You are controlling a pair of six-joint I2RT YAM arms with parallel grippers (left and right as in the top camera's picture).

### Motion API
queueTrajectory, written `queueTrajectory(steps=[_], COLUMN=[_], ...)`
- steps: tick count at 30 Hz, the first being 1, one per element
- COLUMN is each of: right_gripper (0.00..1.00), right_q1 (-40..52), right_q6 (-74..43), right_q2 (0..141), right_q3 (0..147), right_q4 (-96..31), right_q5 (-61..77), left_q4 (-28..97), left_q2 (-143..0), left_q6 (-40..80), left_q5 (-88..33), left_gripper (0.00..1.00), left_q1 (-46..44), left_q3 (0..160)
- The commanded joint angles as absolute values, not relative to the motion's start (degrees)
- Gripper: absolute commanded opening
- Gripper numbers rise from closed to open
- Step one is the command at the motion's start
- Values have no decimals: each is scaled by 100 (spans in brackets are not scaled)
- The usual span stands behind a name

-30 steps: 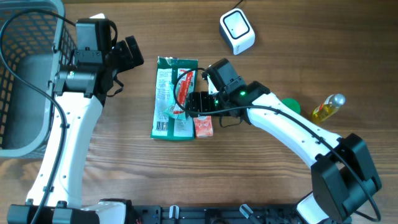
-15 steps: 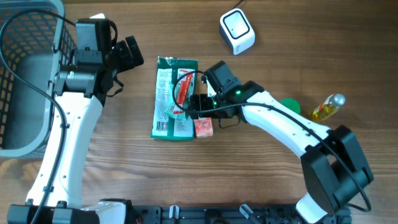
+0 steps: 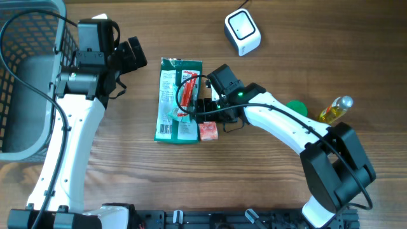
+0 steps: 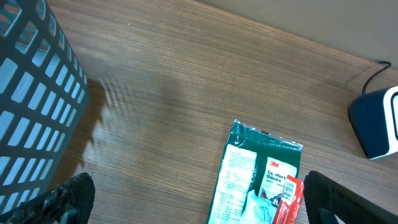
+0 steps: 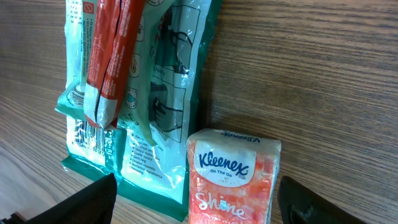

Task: Scan the item barcode
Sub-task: 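Lower the right gripper onto the orange Kleenex pack and grasp it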

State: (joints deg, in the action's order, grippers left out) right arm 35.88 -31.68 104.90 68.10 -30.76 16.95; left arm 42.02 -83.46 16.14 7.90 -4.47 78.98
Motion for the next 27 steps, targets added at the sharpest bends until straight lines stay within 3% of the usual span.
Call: queueTrajectory(steps=[1, 22, 27], right_gripper=[83, 83, 79], right_q1=[3616, 3616, 3616], right_q6=[-3164, -3153, -3151], right_q2=[10600, 10600, 10600], right_q3=[6888, 6888, 6888], right_q4=[-3068, -3227, -3371], right_q5=[1767, 1337, 1098], left_q4=[4187, 4187, 4187], left_q2=[-8331, -8331, -8331], left_q6=[1520, 1520, 1520], left_q5=[845, 845, 845], left_gripper=[100, 100, 100], left_q1=[-427, -427, -427], left_q3=[7968, 7968, 7968])
